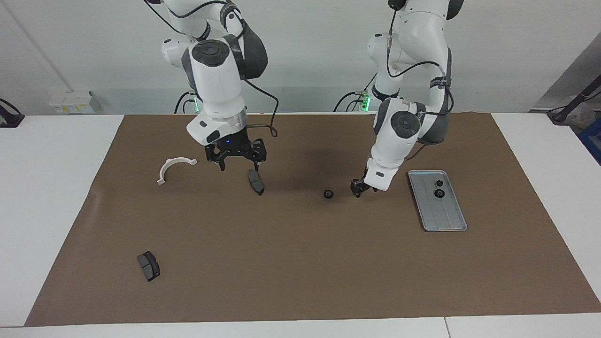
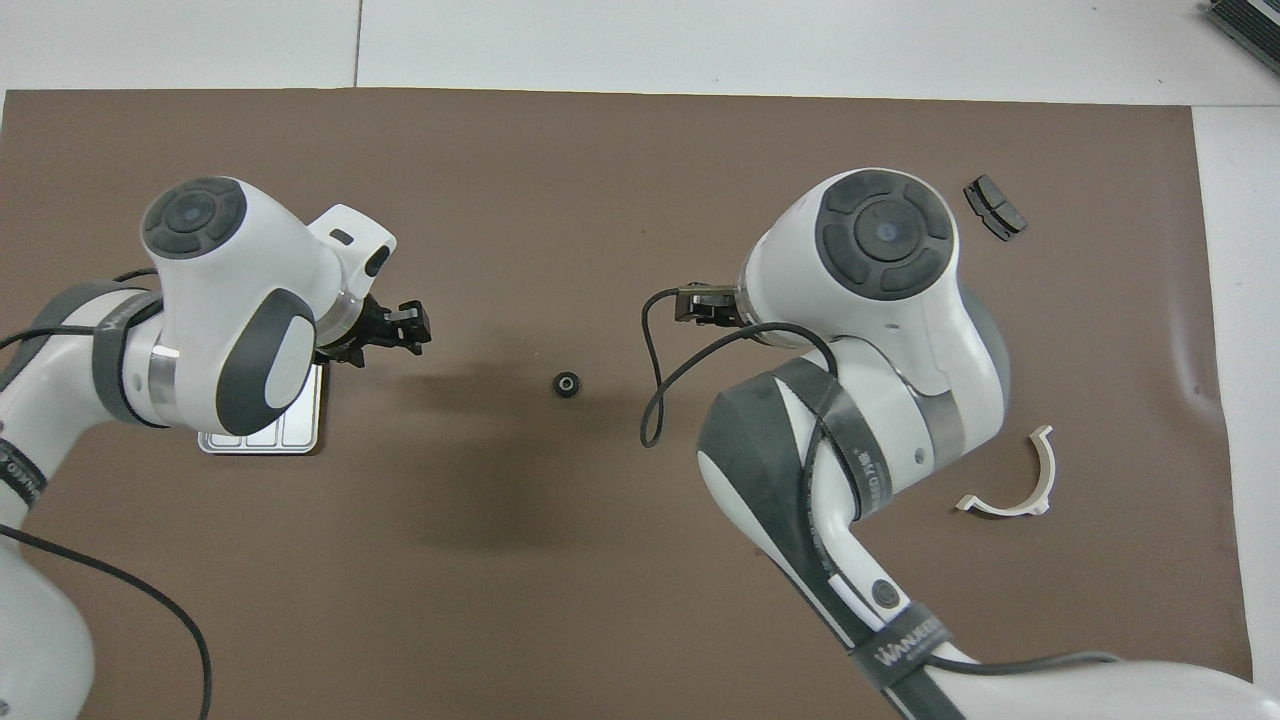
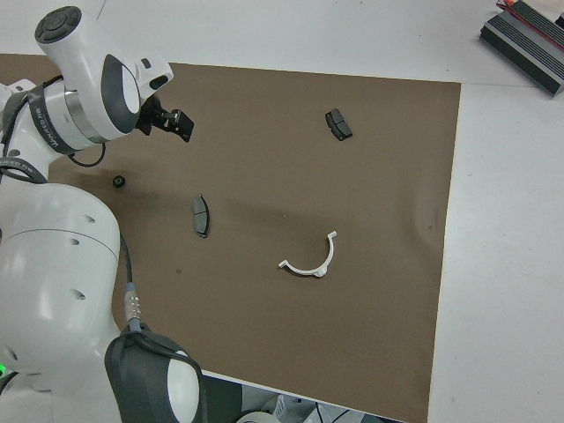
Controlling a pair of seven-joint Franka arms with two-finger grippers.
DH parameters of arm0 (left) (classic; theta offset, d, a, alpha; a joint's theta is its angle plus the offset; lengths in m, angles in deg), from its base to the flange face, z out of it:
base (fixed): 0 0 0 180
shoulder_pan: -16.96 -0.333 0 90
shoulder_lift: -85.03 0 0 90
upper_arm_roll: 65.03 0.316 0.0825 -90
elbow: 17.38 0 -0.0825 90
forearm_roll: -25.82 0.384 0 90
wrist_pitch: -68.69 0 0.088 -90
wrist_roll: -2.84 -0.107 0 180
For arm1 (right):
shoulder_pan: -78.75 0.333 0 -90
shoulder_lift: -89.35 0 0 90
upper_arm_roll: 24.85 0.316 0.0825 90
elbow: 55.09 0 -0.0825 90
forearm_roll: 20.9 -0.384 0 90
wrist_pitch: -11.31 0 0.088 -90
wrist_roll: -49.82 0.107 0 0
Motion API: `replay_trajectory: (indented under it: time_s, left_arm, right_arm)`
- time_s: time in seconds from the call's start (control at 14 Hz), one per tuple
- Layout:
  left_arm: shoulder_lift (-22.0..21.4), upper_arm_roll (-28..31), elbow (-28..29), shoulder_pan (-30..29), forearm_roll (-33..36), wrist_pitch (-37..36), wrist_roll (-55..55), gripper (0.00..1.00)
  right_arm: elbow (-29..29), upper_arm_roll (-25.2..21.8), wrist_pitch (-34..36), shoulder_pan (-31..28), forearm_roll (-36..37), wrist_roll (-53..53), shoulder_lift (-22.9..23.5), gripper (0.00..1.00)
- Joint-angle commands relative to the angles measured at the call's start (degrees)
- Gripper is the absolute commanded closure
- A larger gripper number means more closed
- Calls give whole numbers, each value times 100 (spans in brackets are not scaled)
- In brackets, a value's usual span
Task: Place bearing gear from tray to pile
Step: 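Grasp the middle gear with the right gripper while the left gripper grasps another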
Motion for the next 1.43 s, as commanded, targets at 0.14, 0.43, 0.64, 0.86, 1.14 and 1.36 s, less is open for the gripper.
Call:
replay_trajectory:
  time_s: [0.14,0.43,0.64,0.86,1.14,1.36]
  left_arm:
    - [-128,-24,147,-896,-17,-235,-2005,32]
    - [-66,-24,164,-1406,114,-24,-3158,34]
    - [-5,-24,217,-1653,194,292,-3774,37]
    - [135,-16,313,-1724,377,635,-3951,38]
    - [294,-24,331,-1785,467,978,-3969,39]
    - [347,-16,357,-1803,475,996,-4004,40]
  right_arm:
    - [751,-24,-278,458,100,515,963,0]
    - [1376,-24,-338,959,310,1104,1808,0]
    - [1474,-24,-576,1196,320,1474,2116,0]
    - [1413,-24,-901,1267,302,1466,2143,4]
    - [1246,-24,-1129,1373,311,1422,2143,12]
    - [1096,-24,-1244,1408,311,1422,2134,18]
